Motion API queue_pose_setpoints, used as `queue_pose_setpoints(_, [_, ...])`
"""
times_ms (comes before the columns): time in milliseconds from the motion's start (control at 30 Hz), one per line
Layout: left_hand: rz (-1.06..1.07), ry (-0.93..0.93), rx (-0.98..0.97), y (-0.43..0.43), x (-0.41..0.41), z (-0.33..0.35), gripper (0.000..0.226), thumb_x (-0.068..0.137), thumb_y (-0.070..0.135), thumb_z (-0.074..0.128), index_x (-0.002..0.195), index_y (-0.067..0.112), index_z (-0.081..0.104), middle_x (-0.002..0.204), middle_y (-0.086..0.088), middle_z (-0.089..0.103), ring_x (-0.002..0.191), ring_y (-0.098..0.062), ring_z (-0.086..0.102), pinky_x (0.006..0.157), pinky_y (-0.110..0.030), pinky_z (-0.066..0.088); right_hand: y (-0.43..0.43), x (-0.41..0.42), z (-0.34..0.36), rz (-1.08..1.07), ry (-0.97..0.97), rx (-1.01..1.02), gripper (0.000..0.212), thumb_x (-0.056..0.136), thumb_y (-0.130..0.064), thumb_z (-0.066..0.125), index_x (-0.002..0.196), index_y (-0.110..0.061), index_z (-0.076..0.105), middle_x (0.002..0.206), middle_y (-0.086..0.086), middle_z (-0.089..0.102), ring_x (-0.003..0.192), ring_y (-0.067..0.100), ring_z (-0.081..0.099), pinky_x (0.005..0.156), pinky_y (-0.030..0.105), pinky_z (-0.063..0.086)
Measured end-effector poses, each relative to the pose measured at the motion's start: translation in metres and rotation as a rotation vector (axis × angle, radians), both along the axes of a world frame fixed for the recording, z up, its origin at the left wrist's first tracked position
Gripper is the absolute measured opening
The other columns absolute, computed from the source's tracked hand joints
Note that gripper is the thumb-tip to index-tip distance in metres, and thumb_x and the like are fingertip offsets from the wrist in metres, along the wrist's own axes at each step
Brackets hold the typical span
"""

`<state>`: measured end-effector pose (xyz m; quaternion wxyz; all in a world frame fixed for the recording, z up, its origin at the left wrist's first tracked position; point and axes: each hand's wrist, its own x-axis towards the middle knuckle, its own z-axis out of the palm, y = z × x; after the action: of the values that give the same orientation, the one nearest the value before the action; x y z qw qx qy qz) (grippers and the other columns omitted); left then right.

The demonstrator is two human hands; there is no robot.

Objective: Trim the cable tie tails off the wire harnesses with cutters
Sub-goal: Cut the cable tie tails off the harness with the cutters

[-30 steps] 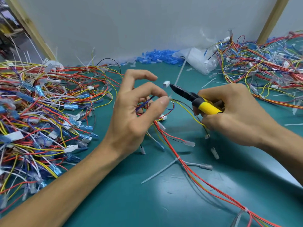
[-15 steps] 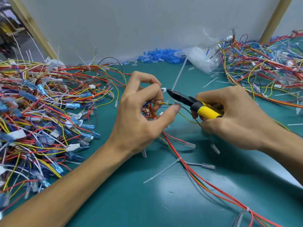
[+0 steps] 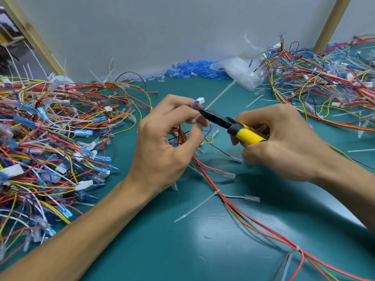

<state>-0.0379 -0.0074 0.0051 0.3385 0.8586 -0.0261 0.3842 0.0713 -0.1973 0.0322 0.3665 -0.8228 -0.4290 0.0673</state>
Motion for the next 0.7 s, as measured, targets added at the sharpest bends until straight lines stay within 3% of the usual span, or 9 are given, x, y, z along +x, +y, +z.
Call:
queue_pose_setpoints(100, [-0.029,0.051,-0.055,0.0002,0.0001,0.0010,0.009,0.092,0.005,0.069,0.087,0.003,0.075,0.095,-0.008,0.072,0.090,-0.023,0.068,0.082,-0.034,0.053,-0.0001,0.0011,0.0002,-0.010,0.037,0.022,0.029,0.050,-0.022,0.063,0.076,-0.011,0.068,0.059,0.014,0.050,0.052,0.017,0.034,0.048,0.033,0.026])
queue_pose_setpoints(200, [-0.042,0.152,-0.148,0.0019,-0.0005,0.0019,0.020,0.095,0.016,0.066,0.081,0.003,0.073,0.077,-0.008,0.071,0.074,-0.026,0.066,0.070,-0.040,0.051,0.0010,0.0009,0.0008,-0.006,0.084,0.040,0.030,0.049,-0.021,0.064,0.076,-0.010,0.068,0.059,0.014,0.052,0.052,0.018,0.036,0.050,0.034,0.030])
queue_pose_setpoints(300, [-0.117,0.224,-0.150,0.0034,-0.0018,0.0034,0.034,0.103,0.024,0.058,0.078,0.002,0.064,0.069,-0.005,0.061,0.064,-0.019,0.052,0.064,-0.031,0.040,0.0013,0.0031,0.0019,-0.027,0.150,0.076,0.031,0.046,-0.019,0.064,0.076,-0.012,0.070,0.056,0.004,0.051,0.052,0.017,0.040,0.051,0.033,0.033])
queue_pose_setpoints(433, [-0.180,0.262,-0.112,0.0022,-0.0019,0.0059,0.040,0.108,0.026,0.049,0.078,0.003,0.060,0.068,-0.005,0.056,0.062,-0.016,0.048,0.063,-0.025,0.037,0.0016,0.0051,0.0014,-0.042,0.211,0.093,0.031,0.044,-0.018,0.065,0.075,-0.012,0.071,0.056,0.003,0.054,0.054,0.018,0.042,0.055,0.035,0.035])
queue_pose_setpoints(600, [-0.144,0.241,0.046,0.0052,-0.0012,0.0046,0.038,0.109,0.021,0.047,0.079,0.002,0.059,0.071,-0.005,0.054,0.067,-0.025,0.051,0.064,-0.039,0.042,0.0023,0.0063,-0.0008,-0.059,0.242,0.088,0.032,0.044,-0.018,0.066,0.076,-0.013,0.072,0.057,0.008,0.057,0.057,0.020,0.046,0.058,0.039,0.039])
queue_pose_setpoints(700, [-0.099,0.203,0.098,0.0028,-0.0019,0.0028,0.039,0.110,0.019,0.041,0.080,-0.002,0.054,0.073,-0.008,0.052,0.069,-0.027,0.048,0.066,-0.038,0.040,0.0019,0.0058,-0.0010,-0.064,0.209,0.099,0.031,0.045,-0.019,0.066,0.075,-0.015,0.073,0.059,0.010,0.060,0.056,0.020,0.046,0.056,0.038,0.039])
